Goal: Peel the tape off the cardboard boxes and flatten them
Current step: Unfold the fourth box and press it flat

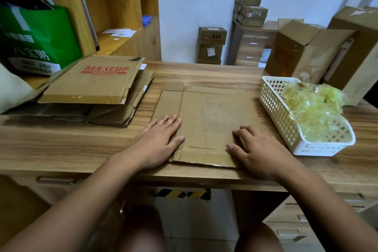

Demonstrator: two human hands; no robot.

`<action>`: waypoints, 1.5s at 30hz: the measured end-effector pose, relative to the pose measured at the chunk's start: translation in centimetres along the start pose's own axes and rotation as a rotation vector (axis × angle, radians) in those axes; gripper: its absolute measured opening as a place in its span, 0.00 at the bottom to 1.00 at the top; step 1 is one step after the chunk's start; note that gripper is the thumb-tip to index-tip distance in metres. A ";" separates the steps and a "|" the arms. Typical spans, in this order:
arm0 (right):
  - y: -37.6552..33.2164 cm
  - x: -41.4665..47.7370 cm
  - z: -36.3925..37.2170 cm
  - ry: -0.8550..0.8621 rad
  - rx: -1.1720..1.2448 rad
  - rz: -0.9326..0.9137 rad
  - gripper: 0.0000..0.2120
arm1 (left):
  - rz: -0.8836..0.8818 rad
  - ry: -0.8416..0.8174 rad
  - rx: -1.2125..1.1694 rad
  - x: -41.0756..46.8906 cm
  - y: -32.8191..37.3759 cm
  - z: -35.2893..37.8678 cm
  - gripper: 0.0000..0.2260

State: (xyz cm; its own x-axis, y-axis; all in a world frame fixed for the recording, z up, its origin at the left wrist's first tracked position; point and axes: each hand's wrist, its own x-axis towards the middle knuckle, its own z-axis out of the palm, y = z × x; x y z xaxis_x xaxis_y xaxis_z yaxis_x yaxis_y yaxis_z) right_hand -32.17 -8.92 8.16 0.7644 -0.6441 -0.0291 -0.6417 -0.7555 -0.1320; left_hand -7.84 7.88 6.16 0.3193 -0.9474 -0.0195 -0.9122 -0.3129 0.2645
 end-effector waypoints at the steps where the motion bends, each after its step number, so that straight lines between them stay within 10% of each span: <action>1: -0.2 0.2 -0.4 0.031 0.003 -0.002 0.30 | 0.001 0.005 0.015 0.0 0.0 0.0 0.31; 18: 0.5 1.1 1.4 -0.059 0.026 0.038 0.31 | -0.107 -0.001 -0.002 -1.1 1.2 -0.1 0.28; 25: 1.0 0.6 0.6 0.108 0.314 0.281 0.37 | -0.360 0.402 -0.719 -2.4 0.7 -2.2 0.17; 31: 0.3 0.0 0.4 0.193 0.245 0.350 0.38 | -0.470 0.421 -1.361 -3.3 0.9 -2.6 0.18; 45: -2.3 -2.0 -2.6 0.246 0.573 0.300 0.48 | -0.245 0.454 -1.118 -7.1 1.1 -7.1 0.23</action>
State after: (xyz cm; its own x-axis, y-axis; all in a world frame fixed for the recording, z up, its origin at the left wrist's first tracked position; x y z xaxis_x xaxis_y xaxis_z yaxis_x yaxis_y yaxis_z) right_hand -32.39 -6.26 11.06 0.4793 -0.8748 0.0708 -0.6367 -0.4021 -0.6580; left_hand -9.26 14.76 13.41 0.7148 -0.6931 0.0930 -0.1655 -0.0384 0.9855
